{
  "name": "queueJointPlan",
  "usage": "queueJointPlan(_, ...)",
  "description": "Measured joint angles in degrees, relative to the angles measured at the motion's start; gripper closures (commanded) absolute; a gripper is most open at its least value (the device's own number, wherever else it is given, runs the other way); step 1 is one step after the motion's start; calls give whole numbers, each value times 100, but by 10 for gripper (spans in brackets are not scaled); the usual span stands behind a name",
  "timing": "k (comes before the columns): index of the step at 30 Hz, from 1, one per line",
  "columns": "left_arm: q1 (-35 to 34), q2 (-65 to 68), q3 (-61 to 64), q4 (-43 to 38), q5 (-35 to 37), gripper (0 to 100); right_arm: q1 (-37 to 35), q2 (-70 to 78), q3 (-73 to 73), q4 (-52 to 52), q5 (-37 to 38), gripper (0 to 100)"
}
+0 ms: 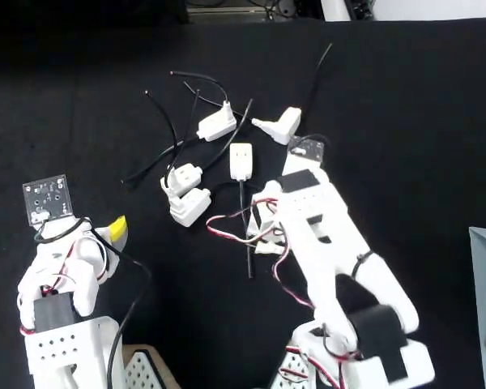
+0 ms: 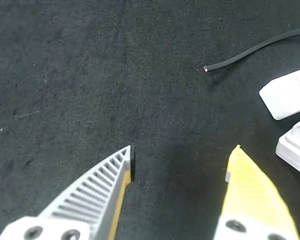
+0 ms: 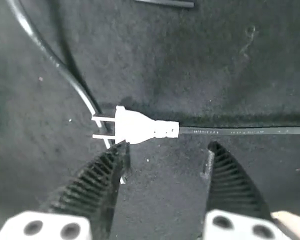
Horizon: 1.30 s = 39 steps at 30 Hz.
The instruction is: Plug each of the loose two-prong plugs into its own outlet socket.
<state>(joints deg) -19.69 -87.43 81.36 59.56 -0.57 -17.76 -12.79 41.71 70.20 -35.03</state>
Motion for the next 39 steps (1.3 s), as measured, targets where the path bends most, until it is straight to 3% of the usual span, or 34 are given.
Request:
queueJointPlan(13, 0, 0, 0, 0, 0, 700, 598, 985, 176, -1231, -308, 769)
queueJointPlan(20, 0, 0, 0, 0, 0, 700, 677, 1090, 185, -1380, -299, 989)
queueJointPlan(33, 0, 0, 0, 0, 0, 700, 1073, 1064, 185, -1565, 738, 985)
queueJointPlan(39, 0, 0, 0, 0, 0, 700, 1231, 167, 176, -1363, 1099, 954)
